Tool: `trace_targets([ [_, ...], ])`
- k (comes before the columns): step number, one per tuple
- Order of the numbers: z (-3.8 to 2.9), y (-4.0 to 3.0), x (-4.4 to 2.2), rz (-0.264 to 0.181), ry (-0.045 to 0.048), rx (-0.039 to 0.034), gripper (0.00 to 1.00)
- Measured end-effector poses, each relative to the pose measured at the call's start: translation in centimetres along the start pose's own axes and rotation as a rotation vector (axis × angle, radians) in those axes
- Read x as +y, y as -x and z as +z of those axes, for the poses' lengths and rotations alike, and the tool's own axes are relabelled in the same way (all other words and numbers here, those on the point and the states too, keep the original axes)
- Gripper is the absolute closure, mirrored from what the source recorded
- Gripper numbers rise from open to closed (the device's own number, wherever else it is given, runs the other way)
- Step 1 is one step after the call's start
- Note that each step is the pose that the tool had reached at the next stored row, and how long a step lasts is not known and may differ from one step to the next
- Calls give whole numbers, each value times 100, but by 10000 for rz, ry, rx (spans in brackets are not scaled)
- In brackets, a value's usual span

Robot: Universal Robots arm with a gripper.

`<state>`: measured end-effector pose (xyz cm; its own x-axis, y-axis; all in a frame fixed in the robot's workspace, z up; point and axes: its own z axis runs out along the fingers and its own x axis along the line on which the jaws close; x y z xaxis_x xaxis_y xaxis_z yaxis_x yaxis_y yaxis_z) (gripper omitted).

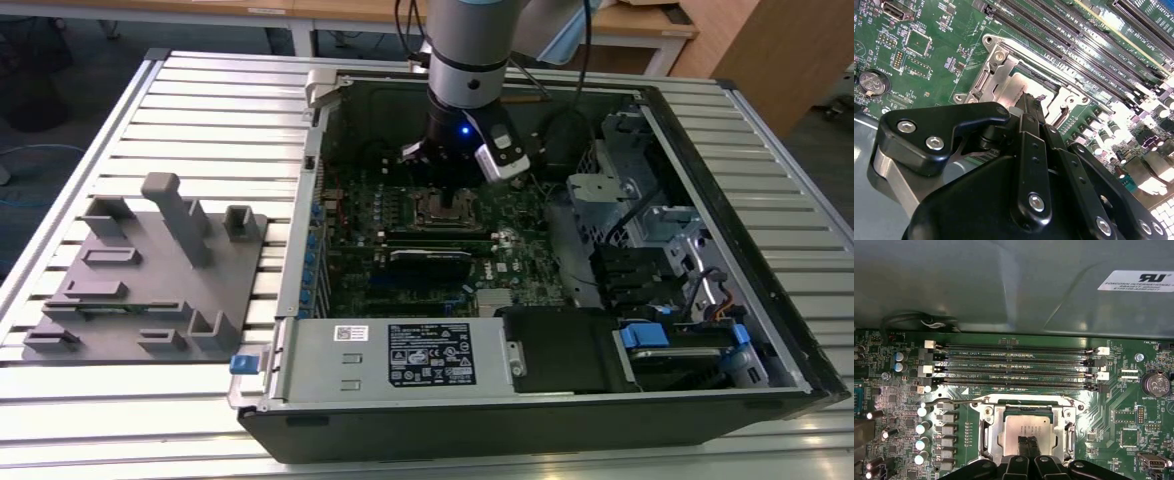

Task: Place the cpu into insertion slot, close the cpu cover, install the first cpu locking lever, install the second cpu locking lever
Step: 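Close the cpu cover, then install the first cpu locking lever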

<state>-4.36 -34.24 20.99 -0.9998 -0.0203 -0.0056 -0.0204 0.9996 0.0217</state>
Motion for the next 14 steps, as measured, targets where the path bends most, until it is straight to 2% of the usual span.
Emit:
trace_targets([
  [14,-51,0,1,0,0,0,90],
])
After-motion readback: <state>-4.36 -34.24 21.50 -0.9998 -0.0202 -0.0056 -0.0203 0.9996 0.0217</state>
